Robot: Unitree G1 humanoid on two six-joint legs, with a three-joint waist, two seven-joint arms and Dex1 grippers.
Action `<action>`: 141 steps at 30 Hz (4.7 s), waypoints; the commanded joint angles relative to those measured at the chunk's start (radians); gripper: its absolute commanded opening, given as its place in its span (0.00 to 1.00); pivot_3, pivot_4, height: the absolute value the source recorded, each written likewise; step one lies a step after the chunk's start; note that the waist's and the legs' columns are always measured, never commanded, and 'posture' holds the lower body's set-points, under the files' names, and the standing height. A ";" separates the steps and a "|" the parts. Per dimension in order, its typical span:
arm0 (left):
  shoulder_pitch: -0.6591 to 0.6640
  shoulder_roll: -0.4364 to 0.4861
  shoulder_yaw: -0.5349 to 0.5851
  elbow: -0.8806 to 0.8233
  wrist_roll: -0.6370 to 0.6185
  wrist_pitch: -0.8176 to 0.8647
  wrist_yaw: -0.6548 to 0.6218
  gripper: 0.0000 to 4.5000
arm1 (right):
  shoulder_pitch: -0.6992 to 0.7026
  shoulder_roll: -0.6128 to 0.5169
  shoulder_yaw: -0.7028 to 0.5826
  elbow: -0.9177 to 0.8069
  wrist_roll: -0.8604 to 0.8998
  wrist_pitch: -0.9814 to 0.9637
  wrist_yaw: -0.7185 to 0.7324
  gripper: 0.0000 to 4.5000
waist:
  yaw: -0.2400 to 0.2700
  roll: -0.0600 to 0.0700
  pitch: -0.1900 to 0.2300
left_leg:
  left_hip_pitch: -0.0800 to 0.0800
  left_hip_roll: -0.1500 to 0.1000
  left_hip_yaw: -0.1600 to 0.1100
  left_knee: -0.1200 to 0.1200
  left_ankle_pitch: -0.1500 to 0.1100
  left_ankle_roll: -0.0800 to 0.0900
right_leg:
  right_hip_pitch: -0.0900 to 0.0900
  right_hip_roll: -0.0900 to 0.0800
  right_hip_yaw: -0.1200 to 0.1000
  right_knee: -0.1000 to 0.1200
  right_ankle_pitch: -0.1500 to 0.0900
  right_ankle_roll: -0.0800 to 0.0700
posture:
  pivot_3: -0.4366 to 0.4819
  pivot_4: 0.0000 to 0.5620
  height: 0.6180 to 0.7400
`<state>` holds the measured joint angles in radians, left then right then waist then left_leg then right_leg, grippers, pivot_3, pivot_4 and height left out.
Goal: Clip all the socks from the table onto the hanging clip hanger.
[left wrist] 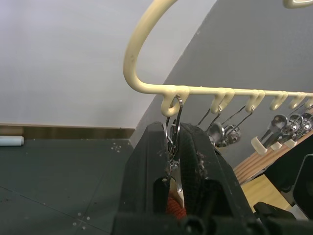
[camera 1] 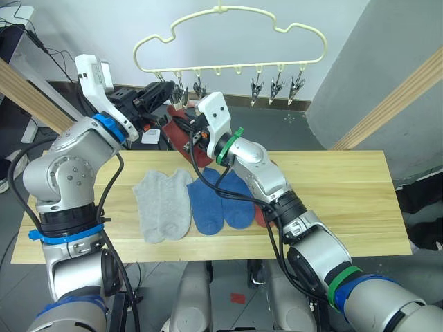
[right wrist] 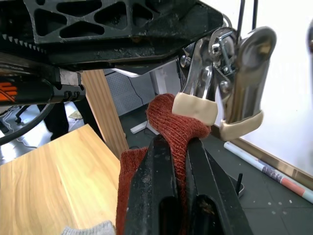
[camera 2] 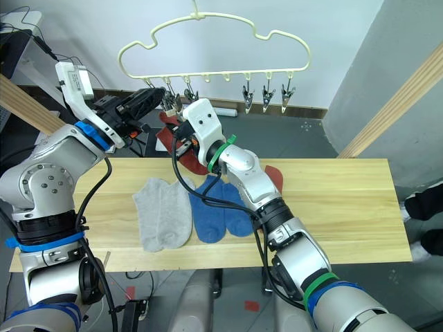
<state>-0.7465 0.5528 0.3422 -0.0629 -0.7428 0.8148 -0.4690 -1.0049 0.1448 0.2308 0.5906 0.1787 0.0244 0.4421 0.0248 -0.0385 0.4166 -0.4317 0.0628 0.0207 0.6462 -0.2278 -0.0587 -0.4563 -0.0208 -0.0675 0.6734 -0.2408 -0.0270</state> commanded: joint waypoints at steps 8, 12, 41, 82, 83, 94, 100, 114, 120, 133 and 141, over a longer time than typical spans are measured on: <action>0.002 0.009 0.031 -0.054 -0.052 0.020 -0.013 0.03 | -0.020 0.111 0.013 -0.033 -0.011 -0.065 -0.030 0.00 | 0.000 0.000 0.000 | 0.000 0.000 0.000 0.000 0.000 0.000 | 0.000 0.000 0.000 0.000 0.000 0.000 | 0.53 0.76 1.00; 0.011 0.015 0.043 -0.054 -0.054 0.011 -0.020 0.11 | -0.034 0.113 0.009 -0.018 -0.006 -0.075 -0.035 0.00 | 0.000 0.000 0.000 | 0.000 0.000 0.000 0.000 0.000 0.000 | 0.000 0.000 0.000 0.000 0.000 0.000 | 0.53 0.76 1.00; 0.104 0.098 0.002 -0.084 0.047 -0.084 -0.074 0.69 | 0.148 0.007 0.105 -0.255 -0.045 0.144 0.018 0.63 | -0.001 0.000 0.000 | 0.001 0.000 0.000 0.000 0.001 -0.001 | 0.000 0.000 0.000 0.002 0.000 0.000 | 0.54 0.77 1.00; 0.366 -0.215 -0.155 -0.252 0.423 -0.598 0.186 0.60 | 0.746 -0.617 -0.222 -1.412 0.269 0.711 0.100 0.63 | -0.014 0.000 0.000 | 0.002 -0.001 -0.002 0.000 0.004 -0.002 | 0.000 0.001 0.001 0.005 -0.003 0.006 | 0.39 0.77 1.00; 0.359 -0.219 -0.154 -0.238 0.426 -0.605 0.184 0.57 | 0.748 -0.621 -0.225 -1.418 0.274 0.717 0.096 0.63 | -0.017 0.000 0.000 | 0.002 -0.001 -0.002 0.000 0.004 -0.002 | 0.000 0.001 0.001 0.005 -0.003 0.006 | 0.39 0.77 1.00; 0.283 -0.223 -0.136 -0.174 0.450 -0.628 0.208 0.31 | 0.753 -0.654 -0.241 -1.439 0.322 0.735 0.070 0.63 | -0.028 0.000 0.000 | 0.001 -0.001 -0.002 0.000 0.002 0.001 | 0.000 0.002 0.001 0.005 -0.003 0.006 | 0.38 0.79 1.00; 0.277 -0.229 -0.130 -0.161 0.445 -0.618 0.218 0.31 | 0.749 -0.658 -0.241 -1.439 0.337 0.737 0.054 0.63 | -0.029 0.000 0.000 | 0.001 -0.001 -0.002 0.000 0.002 0.001 | 0.000 0.002 0.001 0.005 -0.003 0.006 | 0.38 0.79 1.00; 0.240 -0.221 -0.131 -0.084 0.431 -0.615 0.190 0.31 | 0.717 -0.650 -0.230 -1.434 0.357 0.731 0.031 0.63 | -0.029 0.000 0.000 | 0.001 -0.001 -0.002 0.000 0.002 0.001 | 0.000 0.002 0.001 0.004 -0.004 0.006 | 0.38 0.79 1.00; 0.204 -0.216 -0.135 -0.047 0.441 -0.617 0.191 0.31 | 0.717 -0.656 -0.227 -1.433 0.362 0.729 0.026 0.63 | -0.029 0.000 0.000 | 0.001 -0.001 -0.002 0.000 0.002 0.001 | 0.000 0.002 0.001 0.004 -0.004 0.006 | 0.38 0.79 1.00; 0.127 -0.220 -0.131 0.015 0.449 -0.667 0.176 0.31 | 0.698 -0.635 -0.226 -1.434 0.394 0.709 0.035 0.63 | -0.030 0.000 0.000 | 0.001 -0.001 -0.002 0.000 0.002 0.001 | 0.000 0.002 0.000 0.004 -0.004 0.006 | 0.38 0.78 1.00; 0.117 -0.221 -0.134 0.015 0.449 -0.667 0.173 0.31 | 0.706 -0.646 -0.212 -1.431 0.389 0.703 0.037 0.63 | -0.030 0.000 0.000 | 0.001 -0.001 -0.002 0.000 0.002 0.001 | 0.000 0.002 0.000 0.004 -0.004 0.006 | 0.39 0.77 1.00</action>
<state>-0.6213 0.3285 0.2030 -0.0271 -0.2921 0.1663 -0.2953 -0.3041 -0.4960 0.0231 -0.8014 0.5526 0.7495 0.4747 -0.0048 -0.0385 0.4165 -0.4303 0.0616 0.0192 0.6460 -0.2254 -0.0575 -0.4562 -0.0187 -0.0669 0.6775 -0.2444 -0.0208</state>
